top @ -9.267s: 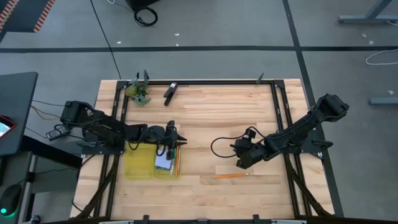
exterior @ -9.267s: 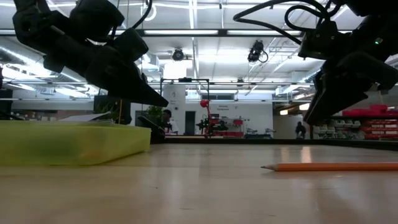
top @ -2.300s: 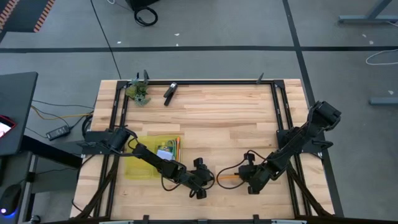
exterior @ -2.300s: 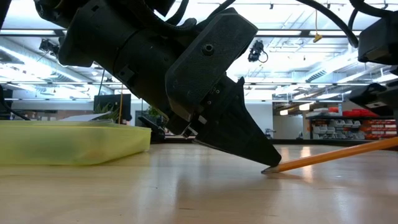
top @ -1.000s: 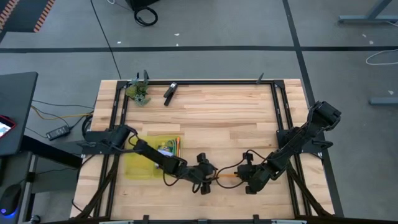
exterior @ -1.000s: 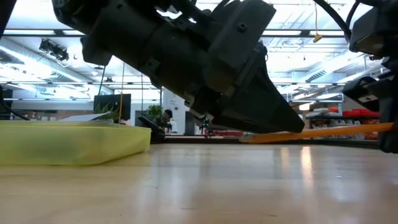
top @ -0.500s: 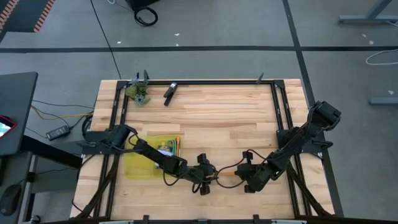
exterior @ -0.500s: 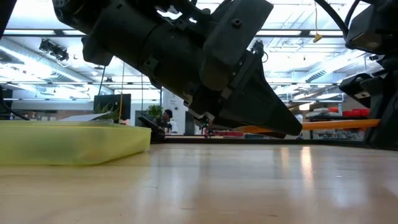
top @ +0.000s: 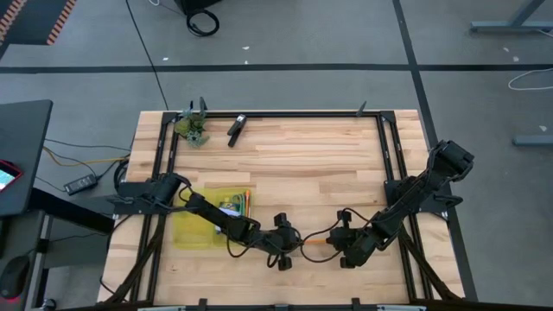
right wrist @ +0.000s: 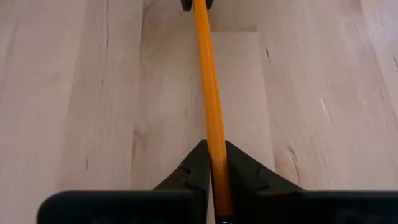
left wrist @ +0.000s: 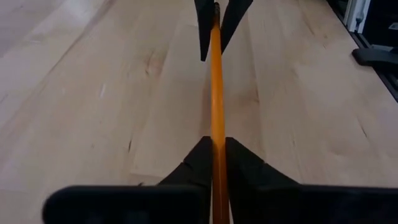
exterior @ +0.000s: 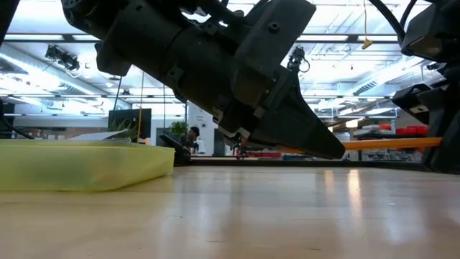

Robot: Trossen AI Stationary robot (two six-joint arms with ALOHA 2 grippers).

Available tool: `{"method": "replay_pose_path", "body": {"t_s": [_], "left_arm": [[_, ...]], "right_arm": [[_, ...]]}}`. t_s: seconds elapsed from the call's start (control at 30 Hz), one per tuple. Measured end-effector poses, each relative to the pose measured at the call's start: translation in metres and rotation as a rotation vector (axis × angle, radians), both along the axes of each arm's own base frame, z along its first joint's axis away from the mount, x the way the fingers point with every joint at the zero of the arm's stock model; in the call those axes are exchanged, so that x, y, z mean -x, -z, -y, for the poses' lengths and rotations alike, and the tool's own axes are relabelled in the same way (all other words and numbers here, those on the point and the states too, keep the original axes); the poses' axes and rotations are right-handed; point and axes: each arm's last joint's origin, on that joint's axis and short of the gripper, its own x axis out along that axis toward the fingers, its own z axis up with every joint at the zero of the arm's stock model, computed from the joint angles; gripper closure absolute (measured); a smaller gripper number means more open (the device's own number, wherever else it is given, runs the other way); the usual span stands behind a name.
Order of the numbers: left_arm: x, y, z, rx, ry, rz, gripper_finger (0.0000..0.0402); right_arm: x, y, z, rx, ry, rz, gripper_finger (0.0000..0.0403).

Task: Pack school essentials
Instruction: Put the orange pencil into the yellow pencil box

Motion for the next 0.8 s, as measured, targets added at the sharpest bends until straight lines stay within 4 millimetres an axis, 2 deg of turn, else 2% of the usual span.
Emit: {"method": "replay_pose_path", "body": {"t_s": [0.2,0.53,0.8], "left_arm": [[-0.001,0.000,-0.002,0.009,-0.010,-0.004,0.0370],[0.000,0.003,-0.004,0.011,-0.022,-0.032,0.0375],[0.002,0.004,-0.005,0.019,-0.038,-0.065,0.0371]], "right_arm": [[0.000,0.000,0.000,0.006,0.001,0.005,0.0330],[0.000,-0.001,0.002,0.008,0.007,-0.001,0.0232],[0.007,-0.024,0.016,0.023,0.035,0.007,0.0176]]}}
